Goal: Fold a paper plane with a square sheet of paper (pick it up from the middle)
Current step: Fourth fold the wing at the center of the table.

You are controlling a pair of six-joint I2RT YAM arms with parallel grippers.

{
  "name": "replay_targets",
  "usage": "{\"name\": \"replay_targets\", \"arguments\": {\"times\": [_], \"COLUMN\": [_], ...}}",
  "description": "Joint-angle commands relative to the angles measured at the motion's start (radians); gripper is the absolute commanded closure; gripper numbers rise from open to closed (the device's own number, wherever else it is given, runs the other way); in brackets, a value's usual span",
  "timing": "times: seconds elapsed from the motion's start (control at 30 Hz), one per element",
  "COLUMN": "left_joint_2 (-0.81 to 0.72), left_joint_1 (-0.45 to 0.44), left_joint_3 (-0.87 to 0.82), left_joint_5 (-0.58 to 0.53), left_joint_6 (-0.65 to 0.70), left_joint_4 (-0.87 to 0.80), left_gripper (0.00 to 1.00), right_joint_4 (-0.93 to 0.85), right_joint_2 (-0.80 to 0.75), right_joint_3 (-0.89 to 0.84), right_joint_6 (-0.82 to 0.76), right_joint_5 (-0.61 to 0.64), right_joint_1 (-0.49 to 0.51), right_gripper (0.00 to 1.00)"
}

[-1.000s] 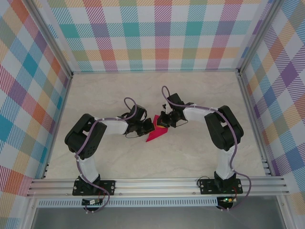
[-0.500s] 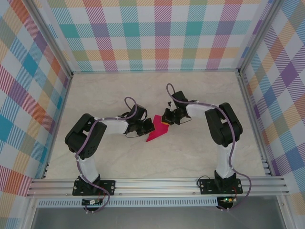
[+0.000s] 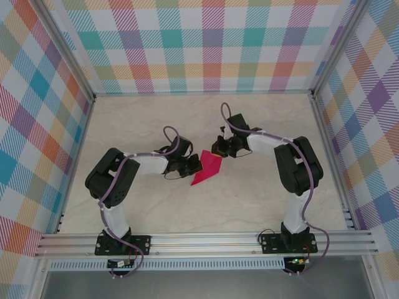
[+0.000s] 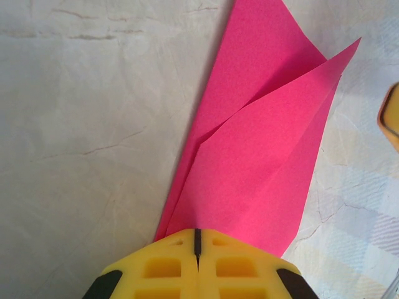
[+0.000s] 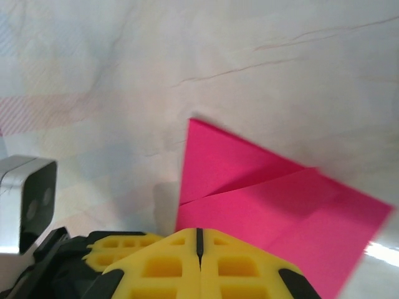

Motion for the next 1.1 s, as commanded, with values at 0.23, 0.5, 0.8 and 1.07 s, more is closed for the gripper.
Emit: {"name": "replay_targets", "arguments": {"times": [0.23, 0.5, 0.8, 1.07], "left_joint_2": [0.059, 0.060, 0.056, 0.055], "left_joint_1": [0.008, 0.007, 0.007, 0.006], "left_joint_3": [-0.019, -0.013, -0.014, -0.006], "left_joint_5": [-0.099, -0.101, -0.099, -0.094], "left_joint_6": [0.021, 0.024, 0.035, 0.038], "left_joint_4": [-0.207, -0.254, -0.260, -0.251], "left_gripper": [1.00, 1.00, 1.00, 1.00], "right_joint_4": [-0.012, -0.085, -0.118, -0.037], "right_joint_2": [0.076, 0.128, 0.129, -0.026], "right_joint_3": [-0.013, 0.047, 0.136, 0.004], "right_joint_6": [-0.047, -0.099, -0.092, -0.026], "right_joint_5": [-0.053, 0.034, 0.091, -0.040], "right_joint_1": [0.027, -0.078, -0.164, -0.092], "right_gripper": [0.96, 0.96, 0.96, 0.94]}}
